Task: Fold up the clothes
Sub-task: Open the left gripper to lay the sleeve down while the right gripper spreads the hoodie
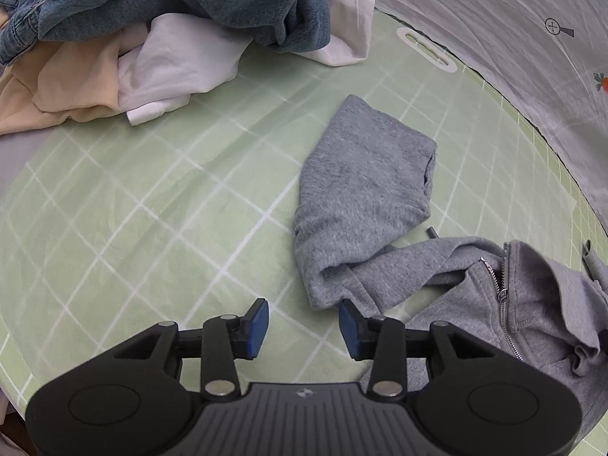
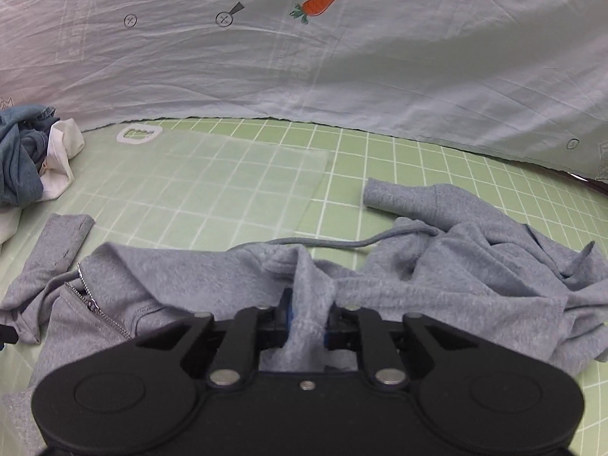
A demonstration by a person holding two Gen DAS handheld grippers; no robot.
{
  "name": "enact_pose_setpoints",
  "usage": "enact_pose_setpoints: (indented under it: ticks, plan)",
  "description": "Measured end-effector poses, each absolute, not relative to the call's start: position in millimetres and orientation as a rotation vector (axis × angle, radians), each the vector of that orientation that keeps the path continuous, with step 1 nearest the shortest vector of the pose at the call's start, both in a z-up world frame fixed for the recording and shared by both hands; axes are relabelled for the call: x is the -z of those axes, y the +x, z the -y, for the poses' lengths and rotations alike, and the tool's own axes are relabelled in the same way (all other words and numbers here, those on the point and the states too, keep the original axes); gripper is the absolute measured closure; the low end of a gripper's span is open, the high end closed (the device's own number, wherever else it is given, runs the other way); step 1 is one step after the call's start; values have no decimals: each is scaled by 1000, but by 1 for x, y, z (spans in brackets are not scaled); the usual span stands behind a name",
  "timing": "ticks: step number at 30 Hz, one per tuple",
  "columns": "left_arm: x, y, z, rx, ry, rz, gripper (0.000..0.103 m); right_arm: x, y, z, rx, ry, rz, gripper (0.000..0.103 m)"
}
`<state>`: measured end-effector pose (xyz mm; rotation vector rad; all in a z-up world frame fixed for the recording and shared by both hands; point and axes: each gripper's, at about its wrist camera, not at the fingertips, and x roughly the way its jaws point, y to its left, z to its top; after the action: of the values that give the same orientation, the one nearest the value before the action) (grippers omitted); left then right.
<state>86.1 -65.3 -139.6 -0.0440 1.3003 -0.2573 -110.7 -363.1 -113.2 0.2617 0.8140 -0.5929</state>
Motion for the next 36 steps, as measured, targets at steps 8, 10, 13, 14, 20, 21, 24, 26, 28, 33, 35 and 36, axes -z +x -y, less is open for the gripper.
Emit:
enact_pose_setpoints:
  ticks: [8, 10, 13, 14, 20, 21, 24, 26, 28, 33, 35, 36]
  plan:
    - [142, 85, 68, 269, -7, -1291, 60, 68, -245, 364, 942, 322, -686, 96]
    - [142, 84, 68, 272, 6, -1286, 60, 68, -276, 370, 1046, 367, -693, 96]
    - [142, 80, 70, 271, 24, -1286, 60, 85, -311, 389, 1161, 488, -759, 96]
    - [141, 78, 71, 272, 24, -1289, 60, 90, -320, 394, 1176, 530, -783, 95]
    - [131, 56, 83, 314, 20, -1280, 58, 90, -336, 401, 1175, 592, -746, 70]
    - [129, 53, 86, 321, 15, -1277, 56, 87, -336, 403, 1167, 582, -727, 66]
    - [124, 44, 99, 333, 3, -1266, 53, 74, -334, 407, 1114, 571, -668, 58]
    - [122, 40, 108, 335, -7, -1263, 52, 67, -333, 414, 1077, 566, -642, 56]
    - [121, 36, 117, 341, -18, -1263, 50, 62, -334, 420, 1048, 560, -632, 52]
    - [119, 29, 140, 341, -39, -1257, 45, 52, -351, 440, 988, 601, -602, 42]
    - [122, 28, 147, 334, -59, -1266, 43, 52, -354, 448, 956, 606, -612, 41]
    - [124, 29, 152, 328, -75, -1275, 43, 52, -353, 451, 940, 597, -624, 40]
